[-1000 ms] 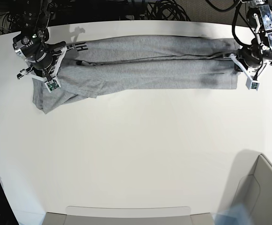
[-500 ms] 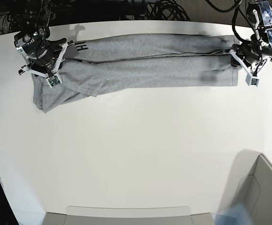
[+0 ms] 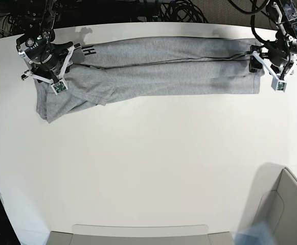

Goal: Fold the T-shirt properly
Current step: 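Lay the hem over the collar fold and release both grippers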

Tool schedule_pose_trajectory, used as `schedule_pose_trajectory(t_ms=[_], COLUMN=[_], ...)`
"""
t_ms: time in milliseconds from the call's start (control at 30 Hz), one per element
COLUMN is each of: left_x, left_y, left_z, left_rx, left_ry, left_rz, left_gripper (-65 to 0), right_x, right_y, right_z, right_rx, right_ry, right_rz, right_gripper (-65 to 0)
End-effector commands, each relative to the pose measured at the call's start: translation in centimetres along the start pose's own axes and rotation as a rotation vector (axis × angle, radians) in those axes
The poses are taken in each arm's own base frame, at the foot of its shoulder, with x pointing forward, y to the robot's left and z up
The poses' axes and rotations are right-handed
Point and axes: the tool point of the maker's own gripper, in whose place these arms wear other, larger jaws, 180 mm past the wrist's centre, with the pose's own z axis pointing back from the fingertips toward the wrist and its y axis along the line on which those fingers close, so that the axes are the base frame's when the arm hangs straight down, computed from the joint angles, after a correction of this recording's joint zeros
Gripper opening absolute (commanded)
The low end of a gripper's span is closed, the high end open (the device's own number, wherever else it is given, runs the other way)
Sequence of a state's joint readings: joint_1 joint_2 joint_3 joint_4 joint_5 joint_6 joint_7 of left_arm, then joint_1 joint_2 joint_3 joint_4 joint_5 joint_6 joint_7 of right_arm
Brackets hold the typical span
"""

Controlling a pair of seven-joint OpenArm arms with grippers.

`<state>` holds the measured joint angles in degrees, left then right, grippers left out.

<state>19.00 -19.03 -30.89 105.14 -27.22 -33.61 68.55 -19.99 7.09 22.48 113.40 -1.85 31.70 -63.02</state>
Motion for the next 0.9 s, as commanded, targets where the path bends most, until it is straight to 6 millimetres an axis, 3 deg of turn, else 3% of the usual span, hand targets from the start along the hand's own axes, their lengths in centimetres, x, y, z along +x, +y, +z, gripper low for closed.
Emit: schedule_pose_trajectory(t_ms=[0,200,567,733,867], left_x=[0.9,-2.0,-3.1,-3.8,-6.5], left_y=[1.0,1.5,1.2,0.2,0.1], left_z=[0.6,-1.2,-2.6,-3.3,-4.1], left_rx=[0.025,-0.020,-0.066,-0.098,-0.123], left_ry=[-0.032,0.049,0.085,0.111,0.209], left_rz=[-0.010,0.020,0.034,0.032,0.070], left_gripper=[-23.0,-23.0,-23.4,-31.7,-48.4], right_x=[0.7,0.7,0.8,0.8,1.1], right_y=[-0.5,-0.5,-0.5,-0.5,0.4], right_z=[0.3,0.3,0.3,0.3,0.2], right_rx=[-0.016,-0.016,-0.016,-0.016,0.006], right_ry=[-0.027,-0.028,-0.029,-0.029,-0.033], right_rz=[0.007,0.007,0.009,0.009,0.030], right_gripper=[-39.6,-39.6,-39.6,-39.6,-39.6])
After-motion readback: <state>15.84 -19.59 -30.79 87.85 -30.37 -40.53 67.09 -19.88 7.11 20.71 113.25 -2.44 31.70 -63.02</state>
